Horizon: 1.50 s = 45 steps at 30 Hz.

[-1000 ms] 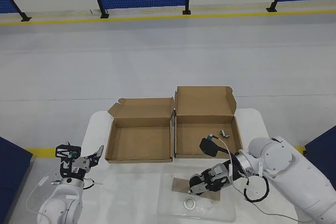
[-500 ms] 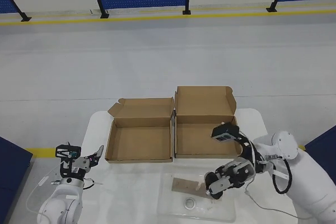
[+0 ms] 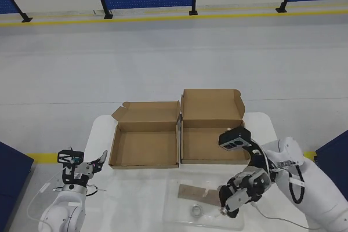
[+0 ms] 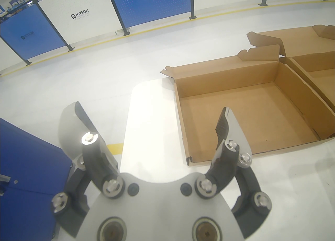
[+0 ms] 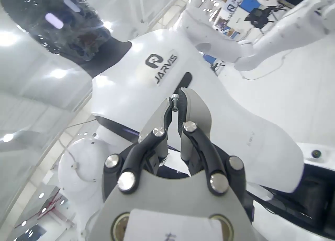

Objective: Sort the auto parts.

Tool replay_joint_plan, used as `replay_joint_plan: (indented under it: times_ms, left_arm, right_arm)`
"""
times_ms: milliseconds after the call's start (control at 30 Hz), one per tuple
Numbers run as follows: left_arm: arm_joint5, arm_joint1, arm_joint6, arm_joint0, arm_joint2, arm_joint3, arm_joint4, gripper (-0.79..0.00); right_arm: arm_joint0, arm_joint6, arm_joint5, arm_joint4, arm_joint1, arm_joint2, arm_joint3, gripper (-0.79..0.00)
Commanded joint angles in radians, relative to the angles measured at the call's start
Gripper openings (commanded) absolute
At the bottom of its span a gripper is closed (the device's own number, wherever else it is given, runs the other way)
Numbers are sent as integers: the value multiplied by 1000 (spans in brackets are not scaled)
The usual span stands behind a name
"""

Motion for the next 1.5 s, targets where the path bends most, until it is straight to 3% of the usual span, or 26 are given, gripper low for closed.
replay_joint_plan:
  times_ms: [0, 300, 600, 833, 1467]
  left_arm:
    - [0, 0, 0, 0, 0, 0, 0, 0]
    - [0, 0, 0, 0, 0, 0, 0, 0]
    - [0, 0, 0, 0, 0, 0, 0, 0]
    - [0, 0, 0, 0, 0, 0, 0, 0]
    - [0, 0, 0, 0, 0, 0, 0, 0]
  right_arm:
    - [3, 0, 25, 117, -8, -3, -24, -785]
    - [29, 0, 135, 341, -45, -20, -76, -785]
    - [30, 0, 149, 347, -50, -23, -71, -785]
    - [3, -54, 191, 431, -72, -17, -106, -785]
    - [-39, -196, 186, 411, -100, 16, -87, -785]
